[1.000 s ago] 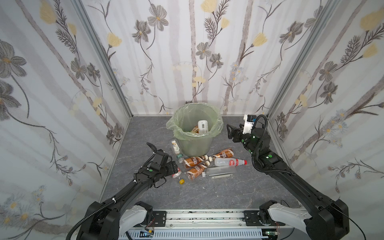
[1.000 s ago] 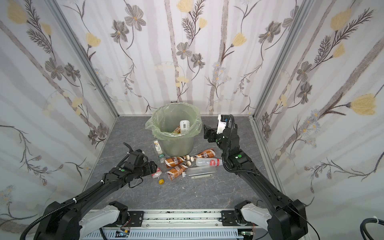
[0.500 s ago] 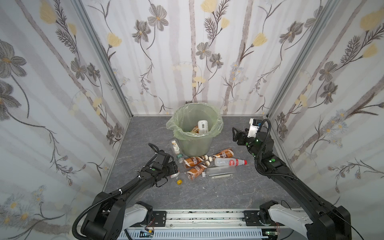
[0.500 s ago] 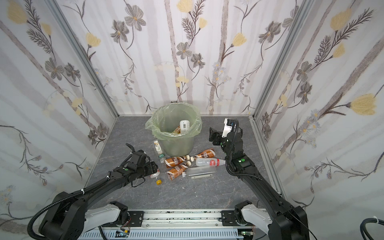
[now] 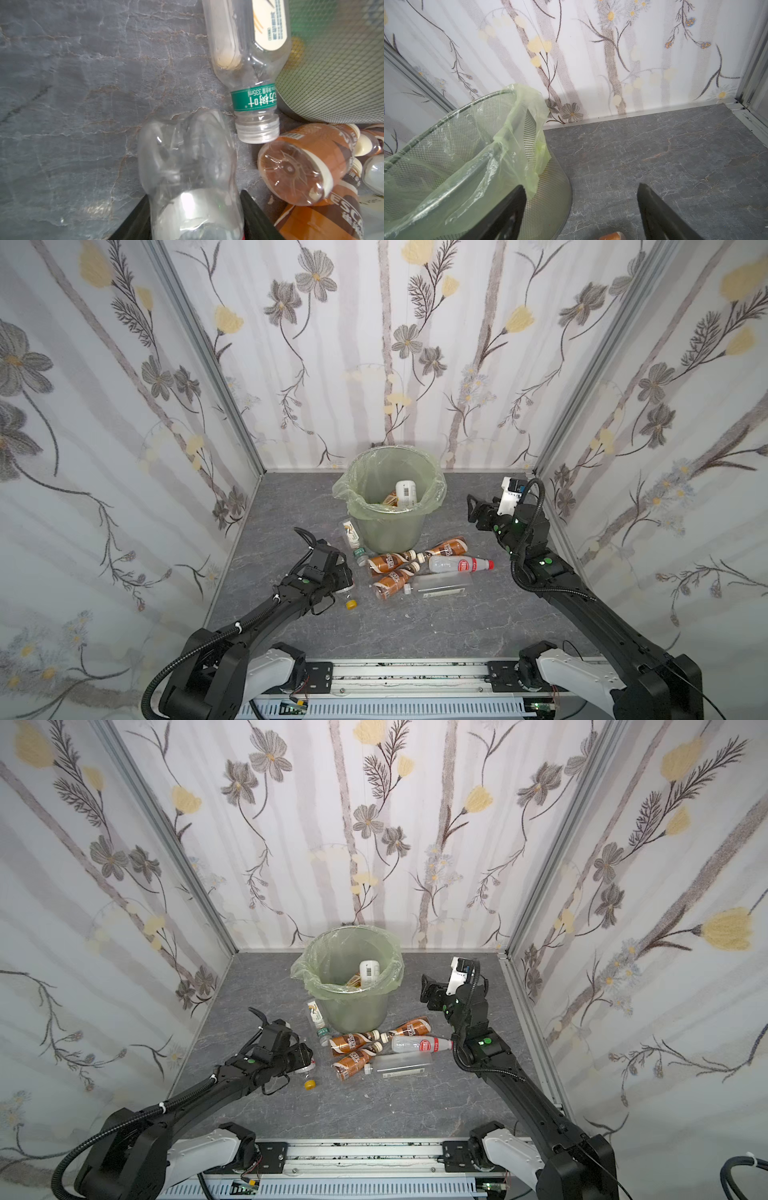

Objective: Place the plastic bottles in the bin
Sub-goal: 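Close the left gripper around the clear red-labelled bottle, then lift the clear red-labelled bottle with the left gripper and carry it over the bin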

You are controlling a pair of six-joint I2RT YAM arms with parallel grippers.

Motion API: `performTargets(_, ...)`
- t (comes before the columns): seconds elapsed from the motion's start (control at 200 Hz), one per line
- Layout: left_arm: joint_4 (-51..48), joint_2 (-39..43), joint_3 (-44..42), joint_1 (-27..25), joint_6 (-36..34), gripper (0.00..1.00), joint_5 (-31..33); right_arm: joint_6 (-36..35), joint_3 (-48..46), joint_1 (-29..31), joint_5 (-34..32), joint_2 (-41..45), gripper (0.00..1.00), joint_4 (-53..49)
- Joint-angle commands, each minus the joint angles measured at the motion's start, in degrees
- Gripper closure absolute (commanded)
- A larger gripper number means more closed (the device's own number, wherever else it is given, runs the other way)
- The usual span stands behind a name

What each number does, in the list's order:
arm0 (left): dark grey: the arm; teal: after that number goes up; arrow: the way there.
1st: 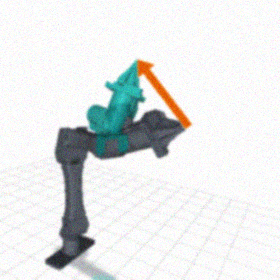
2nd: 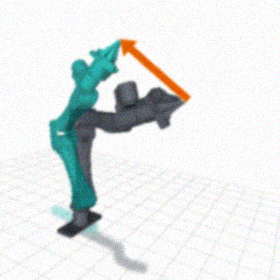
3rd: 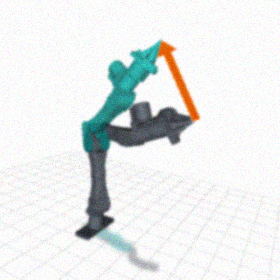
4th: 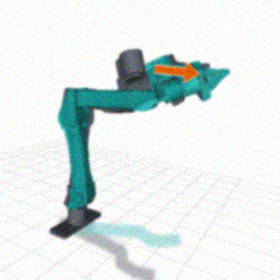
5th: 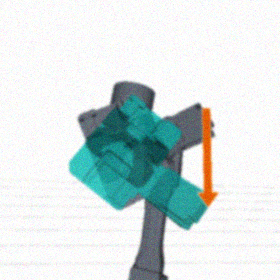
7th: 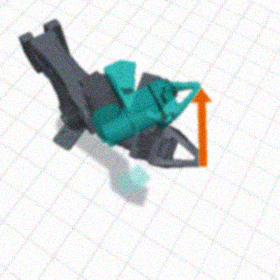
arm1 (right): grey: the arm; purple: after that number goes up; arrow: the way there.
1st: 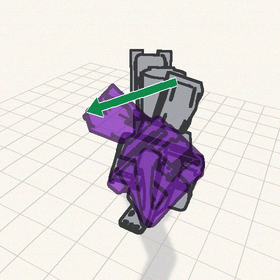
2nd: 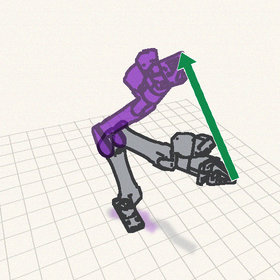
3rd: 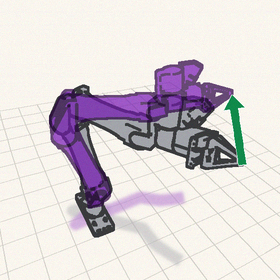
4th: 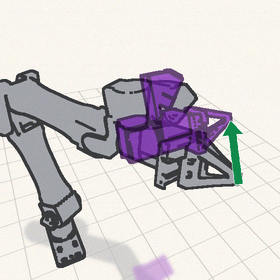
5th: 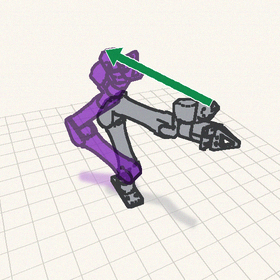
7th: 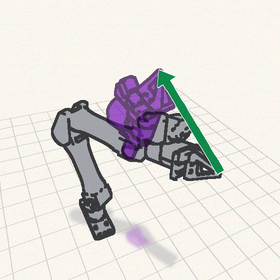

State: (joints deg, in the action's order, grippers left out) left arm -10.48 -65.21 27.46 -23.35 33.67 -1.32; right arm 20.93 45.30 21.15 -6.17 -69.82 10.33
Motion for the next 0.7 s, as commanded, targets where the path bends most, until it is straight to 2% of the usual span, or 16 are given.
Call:
performTargets(0.0,1.0,1.3,0.1,0.1,0.0,0.41,1.3,0.3,-0.1,-0.1,-0.3,0.0,0.15,0.5)
performTargets(0.38,-0.8,6.6,3.2,0.0,-2.0,0.44,-0.9,0.0,-0.6,-0.6,-0.1,0.1,0.15,0.5)
performTargets(0.695,-10.6,10.1,16.4,0.4,-10.8,0.44,2.7,-1.0,-1.5,-1.5,0.4,0.4,0.15,-0.2)
